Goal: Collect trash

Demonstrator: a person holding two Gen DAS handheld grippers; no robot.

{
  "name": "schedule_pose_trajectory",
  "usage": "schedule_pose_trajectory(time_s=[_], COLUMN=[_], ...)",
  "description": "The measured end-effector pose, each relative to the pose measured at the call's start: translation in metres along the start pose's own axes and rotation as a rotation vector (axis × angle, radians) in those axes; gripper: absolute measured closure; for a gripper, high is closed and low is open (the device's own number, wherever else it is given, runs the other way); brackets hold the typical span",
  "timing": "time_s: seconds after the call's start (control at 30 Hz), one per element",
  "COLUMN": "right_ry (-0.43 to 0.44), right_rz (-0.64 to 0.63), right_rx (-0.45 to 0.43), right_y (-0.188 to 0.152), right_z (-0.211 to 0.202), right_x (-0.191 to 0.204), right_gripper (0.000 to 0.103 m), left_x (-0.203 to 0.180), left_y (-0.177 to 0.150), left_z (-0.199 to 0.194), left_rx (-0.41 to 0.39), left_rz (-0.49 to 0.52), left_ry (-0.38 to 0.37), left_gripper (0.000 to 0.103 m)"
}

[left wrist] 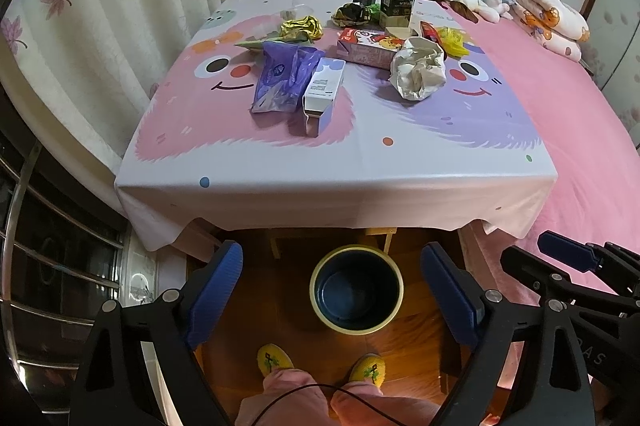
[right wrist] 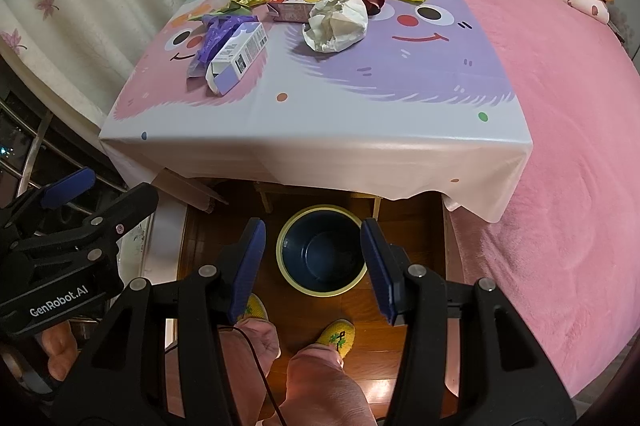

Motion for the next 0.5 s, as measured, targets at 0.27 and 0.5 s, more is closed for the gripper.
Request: schedule_pose_trajectory(time_s=[0.27,0.5], right_ry=[0.009,0.011], right_rz=[0.008,0.008], right_rx=[0.004,0.004], right_y=[-0.0012,-0.0009], right_z=[0.0012,0.0012], right_x=[-0.0012,-0.0007], right_gripper=[0.056,0.056], left_x=[-0.0004,0.0004], left_y=[-0.0006,-0.0011], left_z=[0.0019,0.0021], left_rx=[0.004,0.007], left_rz=[0.000,0.000], left_ry=[-0.005,-0.006], left_gripper=[0.011,0.011])
Point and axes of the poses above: each gripper's, at about its wrist camera, not at the fingertips, and z roughly the way its jaws point, x to its left, y to its top, the point moved 10 cm from there along z, roughly the way its jaws point, and after that the axes turned 12 degrees about y, right-handed, at the moved point
